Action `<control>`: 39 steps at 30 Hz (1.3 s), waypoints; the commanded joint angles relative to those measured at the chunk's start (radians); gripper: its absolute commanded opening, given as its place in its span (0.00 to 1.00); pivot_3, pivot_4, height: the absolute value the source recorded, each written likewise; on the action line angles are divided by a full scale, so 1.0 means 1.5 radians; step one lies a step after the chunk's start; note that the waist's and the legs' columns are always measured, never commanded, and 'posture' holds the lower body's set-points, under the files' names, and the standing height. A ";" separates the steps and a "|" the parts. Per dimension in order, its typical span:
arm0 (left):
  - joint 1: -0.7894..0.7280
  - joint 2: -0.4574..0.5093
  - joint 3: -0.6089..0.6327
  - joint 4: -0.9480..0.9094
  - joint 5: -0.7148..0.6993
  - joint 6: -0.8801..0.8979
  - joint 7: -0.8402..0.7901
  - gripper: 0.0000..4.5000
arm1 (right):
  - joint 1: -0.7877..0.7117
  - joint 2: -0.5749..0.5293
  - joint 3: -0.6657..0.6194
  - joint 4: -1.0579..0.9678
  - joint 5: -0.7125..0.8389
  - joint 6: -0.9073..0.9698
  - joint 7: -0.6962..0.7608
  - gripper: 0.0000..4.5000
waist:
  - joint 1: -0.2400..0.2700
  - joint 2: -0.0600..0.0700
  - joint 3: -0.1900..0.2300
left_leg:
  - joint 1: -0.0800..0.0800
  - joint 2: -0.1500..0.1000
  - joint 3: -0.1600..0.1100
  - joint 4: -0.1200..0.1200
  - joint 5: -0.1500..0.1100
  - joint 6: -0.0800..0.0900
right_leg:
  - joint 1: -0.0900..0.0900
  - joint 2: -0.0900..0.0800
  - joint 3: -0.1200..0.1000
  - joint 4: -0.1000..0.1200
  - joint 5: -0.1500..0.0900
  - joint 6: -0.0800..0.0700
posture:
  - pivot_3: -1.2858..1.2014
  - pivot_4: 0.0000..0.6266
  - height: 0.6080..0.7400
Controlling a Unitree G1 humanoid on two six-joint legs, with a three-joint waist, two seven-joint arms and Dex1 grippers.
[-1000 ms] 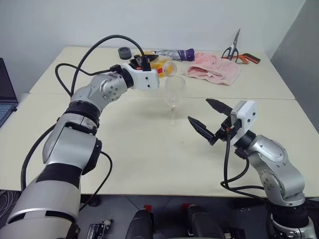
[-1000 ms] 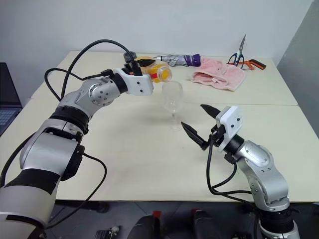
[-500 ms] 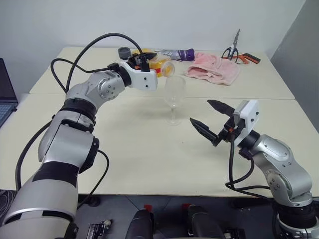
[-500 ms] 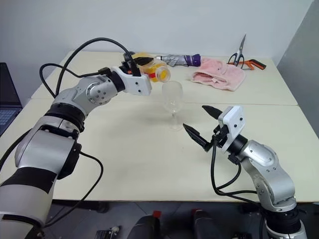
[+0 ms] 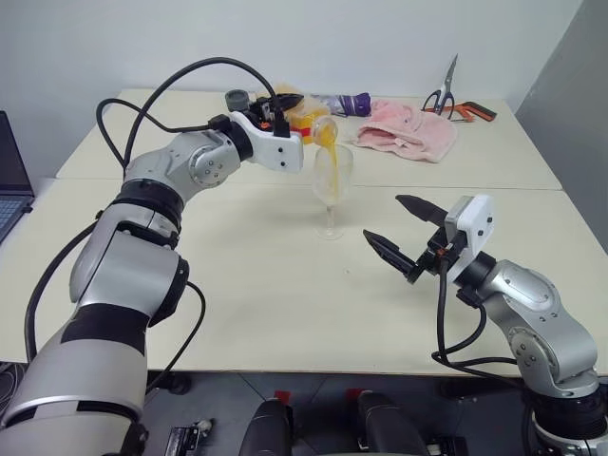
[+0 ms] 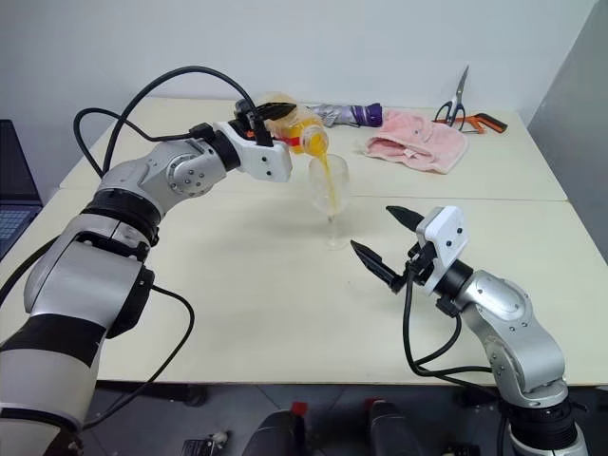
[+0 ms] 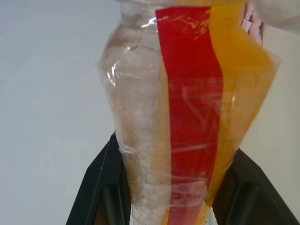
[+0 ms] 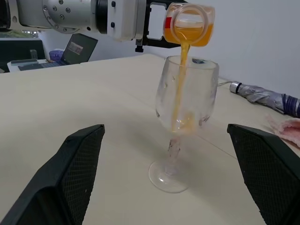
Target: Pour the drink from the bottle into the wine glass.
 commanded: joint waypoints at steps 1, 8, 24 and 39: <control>-0.036 0.016 0.004 -0.009 -0.002 -0.002 0.022 0.38 | -0.001 -0.005 -0.011 -0.031 0.007 -0.009 0.002 1.00 | 0.000 0.000 0.000 | 0.000 0.000 0.000 0.000 0.000 0.000 | 0.000 0.000 0.000 0.000 0.000 0.000 | 0.52 0.24 1.00; -0.041 0.018 0.002 -0.007 0.002 0.002 0.030 0.38 | 0.002 -0.002 -0.017 -0.026 0.002 -0.015 -0.005 1.00 | 0.000 0.000 0.000 | 0.000 0.000 0.000 0.000 0.000 0.000 | 0.000 0.000 0.000 0.000 0.000 0.000 | 0.52 0.24 1.00; -0.045 0.021 0.000 -0.006 0.007 0.011 0.037 0.38 | 0.001 0.023 0.001 -0.041 -0.011 -0.025 -0.041 1.00 | 0.000 0.000 0.000 | 0.000 0.000 0.000 0.000 0.000 0.000 | 0.000 0.000 0.000 0.000 0.000 0.000 | 0.52 0.24 1.00; -0.052 0.019 -0.006 -0.004 0.014 0.019 0.047 0.38 | 0.007 0.028 0.026 -0.059 -0.009 -0.014 -0.042 1.00 | 0.000 0.000 0.000 | 0.000 0.000 0.000 0.000 0.000 0.000 | 0.000 0.000 0.000 0.000 0.000 0.000 | 0.52 0.24 1.00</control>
